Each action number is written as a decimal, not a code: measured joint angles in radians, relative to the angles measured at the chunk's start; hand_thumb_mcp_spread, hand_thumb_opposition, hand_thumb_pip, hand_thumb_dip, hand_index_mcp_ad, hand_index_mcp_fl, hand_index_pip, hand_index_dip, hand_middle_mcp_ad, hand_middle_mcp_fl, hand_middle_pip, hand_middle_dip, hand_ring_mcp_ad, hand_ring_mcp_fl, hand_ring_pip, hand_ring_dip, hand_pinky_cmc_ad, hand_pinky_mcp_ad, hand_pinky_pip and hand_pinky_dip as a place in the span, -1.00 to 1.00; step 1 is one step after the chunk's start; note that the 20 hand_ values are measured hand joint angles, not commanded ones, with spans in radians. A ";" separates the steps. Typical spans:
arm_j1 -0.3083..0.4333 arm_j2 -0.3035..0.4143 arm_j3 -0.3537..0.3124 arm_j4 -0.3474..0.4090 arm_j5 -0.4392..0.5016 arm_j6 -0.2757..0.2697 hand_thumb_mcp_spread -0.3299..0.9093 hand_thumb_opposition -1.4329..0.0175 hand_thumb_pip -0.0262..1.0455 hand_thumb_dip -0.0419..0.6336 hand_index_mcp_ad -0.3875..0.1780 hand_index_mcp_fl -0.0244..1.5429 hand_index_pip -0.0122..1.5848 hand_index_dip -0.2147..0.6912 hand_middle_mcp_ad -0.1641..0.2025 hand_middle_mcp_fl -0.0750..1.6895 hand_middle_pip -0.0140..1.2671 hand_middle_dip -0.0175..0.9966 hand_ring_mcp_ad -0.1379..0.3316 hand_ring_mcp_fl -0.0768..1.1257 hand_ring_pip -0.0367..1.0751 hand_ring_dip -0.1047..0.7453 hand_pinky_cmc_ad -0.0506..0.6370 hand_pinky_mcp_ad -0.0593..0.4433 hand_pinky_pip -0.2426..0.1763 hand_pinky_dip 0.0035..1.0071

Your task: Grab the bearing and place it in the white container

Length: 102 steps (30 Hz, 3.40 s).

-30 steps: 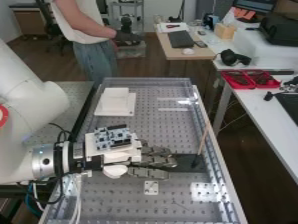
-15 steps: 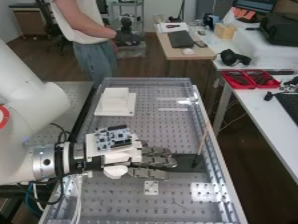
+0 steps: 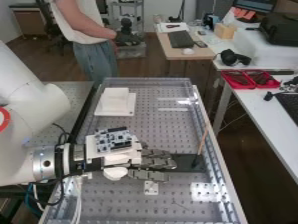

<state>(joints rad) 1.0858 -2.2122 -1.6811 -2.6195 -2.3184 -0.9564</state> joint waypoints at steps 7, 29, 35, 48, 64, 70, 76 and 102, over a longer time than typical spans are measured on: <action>0.002 0.000 -0.002 0.001 0.001 0.004 0.32 -0.21 0.06 0.05 -0.17 -0.65 0.60 -0.24 0.03 -0.82 -0.74 -0.59 0.14 -0.87 -0.76 -0.66 0.07 0.16 -0.27 -0.66; 0.002 -0.004 0.011 -0.006 -0.004 -0.003 0.33 -0.22 0.02 0.02 -0.16 -0.64 0.60 -0.24 0.00 -0.82 -0.74 -0.59 0.09 -0.87 -0.76 -0.66 0.07 0.15 -0.27 -0.66; 0.003 -0.005 0.015 -0.011 -0.003 -0.005 0.33 -0.22 0.02 0.02 -0.16 -0.64 0.60 -0.24 0.00 -0.82 -0.74 -0.59 0.09 -0.87 -0.76 -0.66 0.07 0.15 -0.27 -0.66; 0.005 -0.009 0.014 -0.003 -0.004 -0.006 0.35 -0.20 0.00 0.04 -0.16 -0.54 0.63 -0.24 0.00 -0.80 -0.74 -0.59 0.09 -0.87 -0.76 -0.66 0.07 0.17 -0.20 -0.65; 0.007 -0.009 0.017 -0.009 -0.002 -0.005 0.34 -0.21 -0.01 0.01 -0.15 -0.50 0.65 -0.25 0.00 -0.78 -0.74 -0.59 0.11 -0.87 -0.75 -0.66 0.07 0.15 -0.20 -0.65; 0.009 0.014 0.015 -0.011 -0.001 0.001 0.42 -0.35 -0.03 0.01 -0.17 -0.44 0.65 -0.25 0.00 -0.78 -0.74 -0.59 0.09 -0.87 -0.75 -0.66 0.07 0.23 -0.19 -0.66; 0.012 0.045 0.002 -0.016 0.019 0.004 0.54 -0.37 -0.02 0.02 -0.40 -0.44 0.65 -0.25 0.00 -0.77 -0.75 -0.59 0.09 -0.87 -0.75 -0.66 0.06 0.22 -0.13 -0.65; 0.134 0.380 -0.252 -0.009 0.206 0.028 0.54 -0.37 -0.02 0.02 -0.42 -0.44 0.65 -0.24 -0.05 -0.77 -0.75 -0.59 0.07 -0.86 -0.75 -0.66 0.07 0.20 -0.13 -0.65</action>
<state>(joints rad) 1.2198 -1.8327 -1.9328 -2.6283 -2.1122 -0.9286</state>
